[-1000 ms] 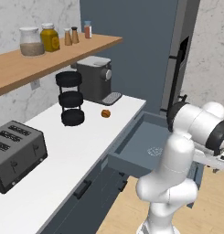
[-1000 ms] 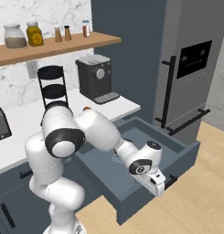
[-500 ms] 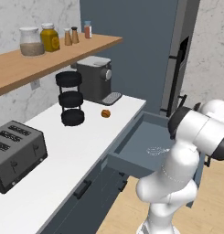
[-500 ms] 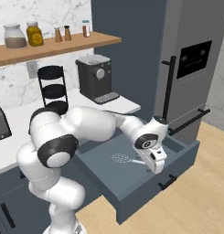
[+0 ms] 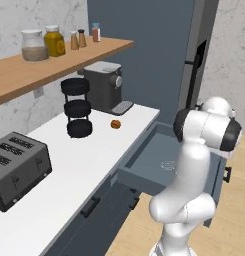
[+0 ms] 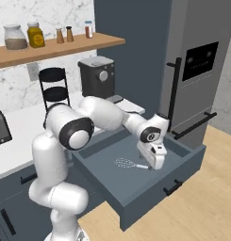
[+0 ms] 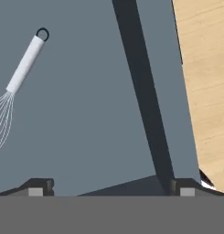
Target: Pick the whisk from the drawer and place it on the counter.
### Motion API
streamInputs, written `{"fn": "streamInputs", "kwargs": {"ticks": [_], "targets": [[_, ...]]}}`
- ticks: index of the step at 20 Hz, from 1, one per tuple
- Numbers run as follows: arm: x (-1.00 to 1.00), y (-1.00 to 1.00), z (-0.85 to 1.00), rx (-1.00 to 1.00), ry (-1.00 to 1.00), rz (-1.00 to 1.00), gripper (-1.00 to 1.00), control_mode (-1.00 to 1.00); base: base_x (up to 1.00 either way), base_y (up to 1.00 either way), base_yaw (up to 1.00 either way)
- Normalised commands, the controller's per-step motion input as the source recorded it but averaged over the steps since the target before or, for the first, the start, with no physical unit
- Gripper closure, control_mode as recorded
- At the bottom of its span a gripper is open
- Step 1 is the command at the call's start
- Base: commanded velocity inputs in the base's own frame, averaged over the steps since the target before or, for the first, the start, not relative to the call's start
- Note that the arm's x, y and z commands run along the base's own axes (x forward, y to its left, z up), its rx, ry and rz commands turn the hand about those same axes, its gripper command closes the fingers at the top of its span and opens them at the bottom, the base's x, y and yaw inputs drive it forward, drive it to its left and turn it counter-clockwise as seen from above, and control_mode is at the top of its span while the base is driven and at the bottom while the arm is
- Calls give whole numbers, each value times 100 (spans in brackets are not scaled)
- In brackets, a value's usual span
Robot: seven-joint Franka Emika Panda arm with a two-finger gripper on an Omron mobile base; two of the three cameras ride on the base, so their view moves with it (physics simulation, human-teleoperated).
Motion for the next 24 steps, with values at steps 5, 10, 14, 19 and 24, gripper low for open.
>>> {"fn": "streamInputs", "kwargs": {"ticks": [5,10,14,19,24], "targets": [[8,9,-33,12,0,-1,-100,-100,0,0,0],[60,15,-44,2,-10,-12,-100,-100,0,0,0],[74,1,-30,0,4,-6,-100,-100,0,0,0],[51,0,-35,0,24,-4,-100,-100,0,0,0],[33,0,-70,0,16,-1,-100,-100,0,0,0]]}}
